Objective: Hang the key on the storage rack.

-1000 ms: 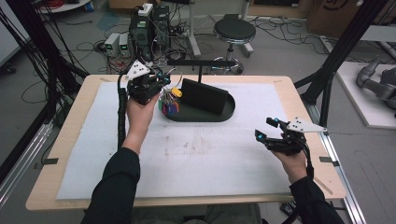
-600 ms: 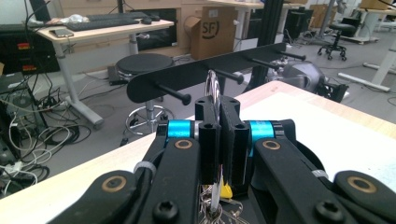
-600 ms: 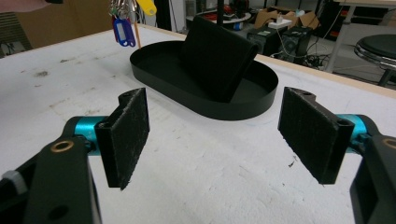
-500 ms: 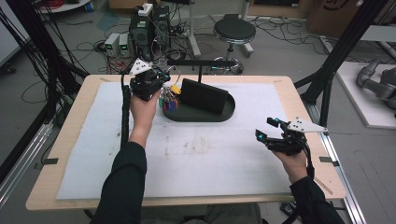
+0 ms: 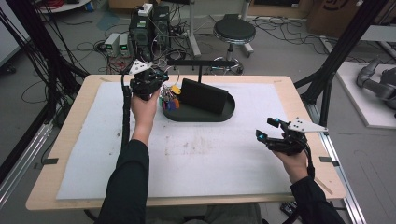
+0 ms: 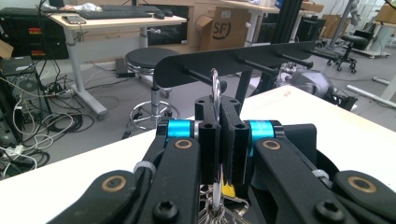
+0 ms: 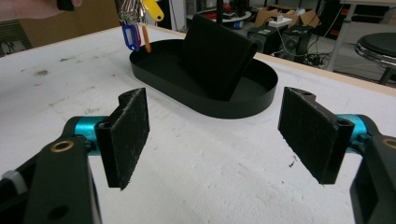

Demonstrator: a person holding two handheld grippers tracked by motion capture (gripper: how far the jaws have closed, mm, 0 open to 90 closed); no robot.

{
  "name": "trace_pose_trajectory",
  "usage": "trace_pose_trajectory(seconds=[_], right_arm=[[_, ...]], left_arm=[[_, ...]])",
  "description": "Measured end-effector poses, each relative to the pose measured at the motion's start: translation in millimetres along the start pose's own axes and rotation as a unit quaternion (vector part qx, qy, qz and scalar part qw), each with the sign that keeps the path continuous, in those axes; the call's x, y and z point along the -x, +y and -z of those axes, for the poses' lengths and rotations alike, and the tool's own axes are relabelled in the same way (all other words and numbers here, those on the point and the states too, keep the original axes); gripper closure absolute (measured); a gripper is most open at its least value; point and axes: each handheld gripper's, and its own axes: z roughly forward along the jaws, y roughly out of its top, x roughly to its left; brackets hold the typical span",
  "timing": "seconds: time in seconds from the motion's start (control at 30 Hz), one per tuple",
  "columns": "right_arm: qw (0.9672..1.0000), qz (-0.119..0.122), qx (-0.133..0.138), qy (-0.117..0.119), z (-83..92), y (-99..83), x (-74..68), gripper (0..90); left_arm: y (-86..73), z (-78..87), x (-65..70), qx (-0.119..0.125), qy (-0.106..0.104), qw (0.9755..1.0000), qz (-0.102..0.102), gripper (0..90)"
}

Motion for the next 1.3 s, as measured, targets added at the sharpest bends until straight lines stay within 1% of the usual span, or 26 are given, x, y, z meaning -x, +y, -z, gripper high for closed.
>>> trace_pose_trajectory(seconds=[0.13,0.3,0.4,0.43,0.67,0.77,0.87,0.93,0.97,1.0,1.07,1.13,1.23,1.3], right_arm=[[1.0000,-0.001,-0.002,0.000,0.2,-0.1,-0.5,25.1],[1.0000,0.000,-0.002,-0.001,0.4,-0.3,0.1,25.0],[1.0000,0.000,-0.003,-0.001,0.6,-0.6,0.5,25.1],[1.0000,-0.001,-0.003,0.000,0.5,-0.6,0.6,25.1],[1.0000,0.001,-0.004,0.000,-0.4,-0.8,0.7,25.1],[1.0000,-0.001,-0.005,0.000,-0.7,-0.8,0.5,25.1],[1.0000,0.000,-0.004,0.000,-0.9,-0.8,0.7,25.0],[1.0000,-0.001,-0.003,0.000,-1.0,-0.6,0.7,25.0],[1.0000,-0.001,-0.003,0.000,-1.1,-0.6,0.6,25.0],[1.0000,-0.001,-0.003,-0.001,-1.3,-0.5,0.4,25.1],[1.0000,0.000,-0.002,-0.001,-1.9,-0.4,0.3,25.0],[1.0000,0.000,-0.001,-0.002,-2.6,-0.1,0.6,25.0],[1.0000,-0.002,0.001,-0.007,-3.1,0.4,0.3,25.0],[0.9999,-0.002,0.003,-0.010,-3.5,0.7,0.1,25.0]], left_arm=[[-2.4,-3.3,-0.7,-0.001,0.006,1.0000,0.005,86.2],[-4.1,-6.8,0.6,-0.007,0.015,0.9998,0.004,85.4],[-4.9,-8.0,0.9,-0.015,0.023,0.9996,-0.004,84.5],[-5.2,-8.2,0.8,-0.018,0.024,0.9996,-0.004,84.5],[-6.0,-6.9,-1.6,-0.021,0.034,0.9992,-0.001,79.8],[-5.4,-2.9,-2.6,-0.016,0.042,0.9990,0.000,76.5],[-6.0,3.4,-2.0,-0.012,0.048,0.9988,-0.001,71.3],[-6.9,8.4,-0.8,-0.013,0.054,0.9984,-0.006,65.7],[-7.6,12.3,0.0,-0.014,0.055,0.9984,-0.005,62.0],[-7.5,14.8,0.5,-0.020,0.053,0.9984,-0.002,57.6],[-8.5,22.1,3.0,-0.022,0.053,0.9983,-0.004,48.7],[-10.9,32.2,7.0,-0.010,0.050,0.9986,-0.013,47.7],[-13.3,48.5,15.0,-0.011,0.049,0.9982,-0.032,39.9],[-17.8,61.7,21.3,-0.008,0.043,0.9980,-0.045,39.4]])
